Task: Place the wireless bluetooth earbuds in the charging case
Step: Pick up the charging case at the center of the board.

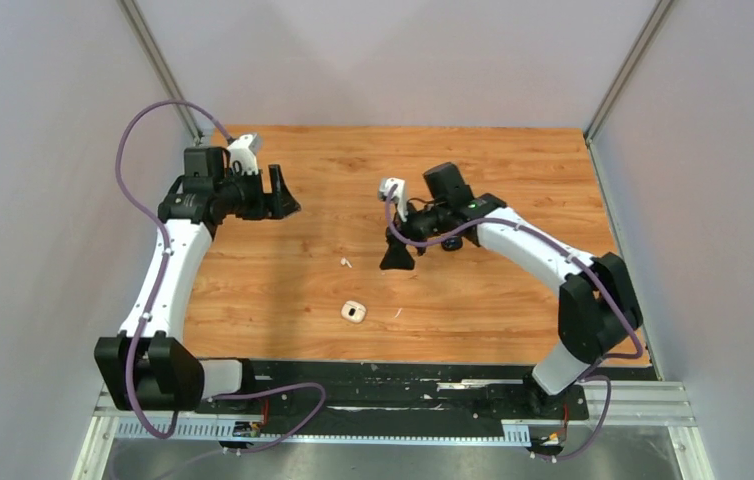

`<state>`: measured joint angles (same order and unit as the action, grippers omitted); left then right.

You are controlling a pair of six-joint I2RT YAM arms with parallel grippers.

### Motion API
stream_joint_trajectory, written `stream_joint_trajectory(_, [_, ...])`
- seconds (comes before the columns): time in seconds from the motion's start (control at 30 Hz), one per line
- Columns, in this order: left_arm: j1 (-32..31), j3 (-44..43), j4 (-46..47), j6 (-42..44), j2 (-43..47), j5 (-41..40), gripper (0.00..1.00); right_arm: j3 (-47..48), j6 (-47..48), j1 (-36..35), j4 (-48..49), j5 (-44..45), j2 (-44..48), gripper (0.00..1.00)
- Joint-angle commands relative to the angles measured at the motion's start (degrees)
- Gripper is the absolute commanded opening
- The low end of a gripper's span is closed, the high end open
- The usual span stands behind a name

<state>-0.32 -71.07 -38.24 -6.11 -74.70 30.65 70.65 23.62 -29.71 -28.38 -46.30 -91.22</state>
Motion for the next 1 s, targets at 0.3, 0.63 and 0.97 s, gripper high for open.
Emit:
stream_joint_trajectory(0.3, [7.05,9.69,4.67,-22.83,13.82,-11.74,0.87,-4.29,-12.92,-20.48,11.17,25.34,-6.82,0.86])
stream_joint_trajectory(0.63, [7.83,15.70,3.54,-25.07,20.00,-12.63,0.88,-6.36,-17.22,-27.35,16.75,36.10,-11.51,0.90])
stream_joint_trajectory(0.97, [7.98,15.32,3.18,-27.31,20.16,-11.54,0.88,-6.80,-15.27,-28.61,18.30,41.26,-13.90,0.77])
